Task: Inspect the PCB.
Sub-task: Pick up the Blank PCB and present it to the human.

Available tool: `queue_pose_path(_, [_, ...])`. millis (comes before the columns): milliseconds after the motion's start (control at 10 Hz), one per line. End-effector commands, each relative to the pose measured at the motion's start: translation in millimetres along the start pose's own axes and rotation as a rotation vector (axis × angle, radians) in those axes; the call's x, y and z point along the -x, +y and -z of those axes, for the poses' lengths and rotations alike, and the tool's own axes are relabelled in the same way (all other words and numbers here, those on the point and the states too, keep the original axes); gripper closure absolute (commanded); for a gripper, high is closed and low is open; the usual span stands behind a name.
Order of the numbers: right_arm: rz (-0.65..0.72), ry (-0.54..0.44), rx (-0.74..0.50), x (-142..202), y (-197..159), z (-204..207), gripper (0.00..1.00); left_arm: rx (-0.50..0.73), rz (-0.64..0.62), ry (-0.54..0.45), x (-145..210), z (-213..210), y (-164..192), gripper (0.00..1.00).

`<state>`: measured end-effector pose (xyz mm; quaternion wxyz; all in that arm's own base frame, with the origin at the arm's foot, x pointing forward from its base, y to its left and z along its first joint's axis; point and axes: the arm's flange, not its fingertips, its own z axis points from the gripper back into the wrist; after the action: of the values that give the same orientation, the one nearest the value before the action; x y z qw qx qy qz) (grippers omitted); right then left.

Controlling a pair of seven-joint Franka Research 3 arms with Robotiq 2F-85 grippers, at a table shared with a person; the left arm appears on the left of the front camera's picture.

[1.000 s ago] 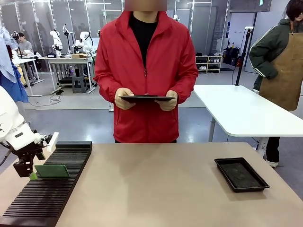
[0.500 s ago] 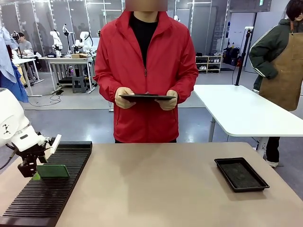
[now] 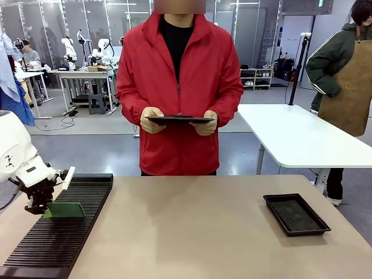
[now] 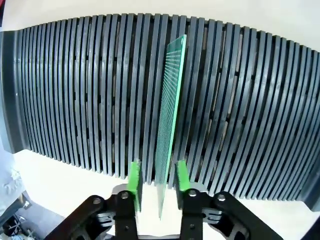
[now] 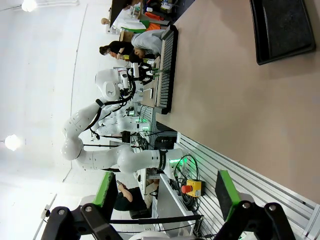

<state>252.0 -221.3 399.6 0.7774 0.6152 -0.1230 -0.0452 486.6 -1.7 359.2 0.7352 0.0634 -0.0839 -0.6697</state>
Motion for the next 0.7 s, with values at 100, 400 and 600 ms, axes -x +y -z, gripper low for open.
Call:
queue_pose_path(100, [0.003,-0.005,-0.003,-0.4,1.7,-0.4,0.00,-0.020,0.000,0.026,-2.4,2.7,3.4,1.00])
queue_pose_path(400, [0.003,-0.005,-0.003,-0.4,1.7,-0.4,0.00,-0.001,0.007,0.024,-2.2,2.7,2.5,1.00])
queue_pose_path(600, [0.003,-0.005,-0.003,-0.4,1.7,-0.4,0.00,0.007,0.011,0.002,-0.3,-4.5,2.3,1.00])
